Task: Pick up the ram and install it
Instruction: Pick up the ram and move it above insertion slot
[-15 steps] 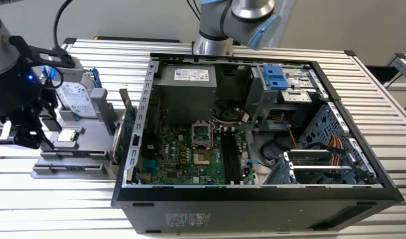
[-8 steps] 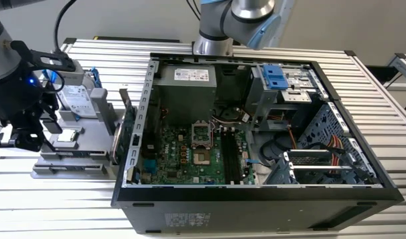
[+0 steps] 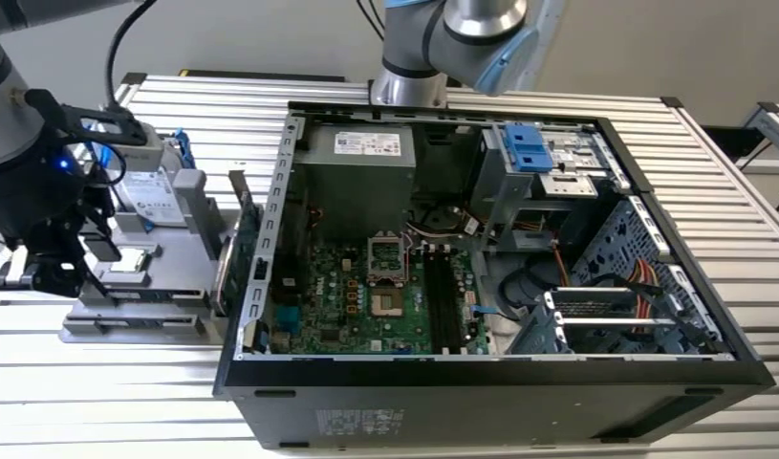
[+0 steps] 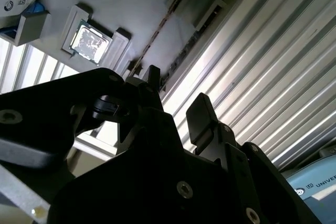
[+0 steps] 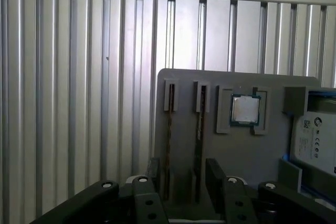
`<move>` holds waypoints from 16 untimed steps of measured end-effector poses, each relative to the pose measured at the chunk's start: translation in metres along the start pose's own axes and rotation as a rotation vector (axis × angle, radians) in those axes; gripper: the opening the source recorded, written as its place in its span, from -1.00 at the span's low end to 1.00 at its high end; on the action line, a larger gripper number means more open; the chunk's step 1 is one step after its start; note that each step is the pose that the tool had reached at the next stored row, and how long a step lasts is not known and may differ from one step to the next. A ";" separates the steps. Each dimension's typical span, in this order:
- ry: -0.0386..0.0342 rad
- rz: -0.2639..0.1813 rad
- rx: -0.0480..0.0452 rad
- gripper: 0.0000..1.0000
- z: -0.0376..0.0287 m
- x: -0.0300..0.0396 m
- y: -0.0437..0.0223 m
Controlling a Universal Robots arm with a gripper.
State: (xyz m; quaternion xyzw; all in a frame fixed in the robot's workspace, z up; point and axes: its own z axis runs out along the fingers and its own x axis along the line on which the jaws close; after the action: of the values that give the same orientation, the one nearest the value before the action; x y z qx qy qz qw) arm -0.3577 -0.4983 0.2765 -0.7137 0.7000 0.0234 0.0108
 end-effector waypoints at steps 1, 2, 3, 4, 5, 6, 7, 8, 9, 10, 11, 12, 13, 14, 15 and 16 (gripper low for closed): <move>0.0001 0.000 -0.0001 1.00 0.0010 0.0003 0.0000; 0.0000 0.000 0.0000 1.00 0.0021 0.0006 0.0000; 0.0000 0.000 -0.0001 1.00 0.0032 0.0009 -0.0001; 0.0001 0.000 -0.0001 1.00 0.0042 0.0012 -0.0001; 0.0000 0.000 0.0000 1.00 0.0053 0.0016 -0.0001; 0.0000 0.000 -0.0001 1.00 0.0063 0.0019 -0.0001; 0.0001 0.000 -0.0001 1.00 0.0073 0.0022 -0.0001; 0.0001 0.000 -0.0002 1.00 0.0082 0.0026 -0.0001; 0.0000 0.000 -0.0001 1.00 0.0094 0.0030 -0.0001; 0.0000 0.000 0.0000 1.00 0.0105 0.0033 -0.0002; 0.0000 0.000 0.0000 1.00 0.0117 0.0036 -0.0002; 0.0000 0.000 0.0000 1.00 0.0129 0.0039 -0.0002; 0.0000 0.000 -0.0001 1.00 0.0139 0.0044 -0.0002; 0.0000 0.000 -0.0001 1.00 0.0149 0.0047 -0.0002; 0.0000 0.000 0.0000 1.00 0.0160 0.0050 -0.0002; 0.0000 0.000 0.0000 1.00 0.0170 0.0053 -0.0002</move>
State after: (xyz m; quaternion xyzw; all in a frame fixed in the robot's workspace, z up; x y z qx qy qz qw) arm -0.3577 -0.5028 0.2593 -0.7137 0.7000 0.0234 0.0108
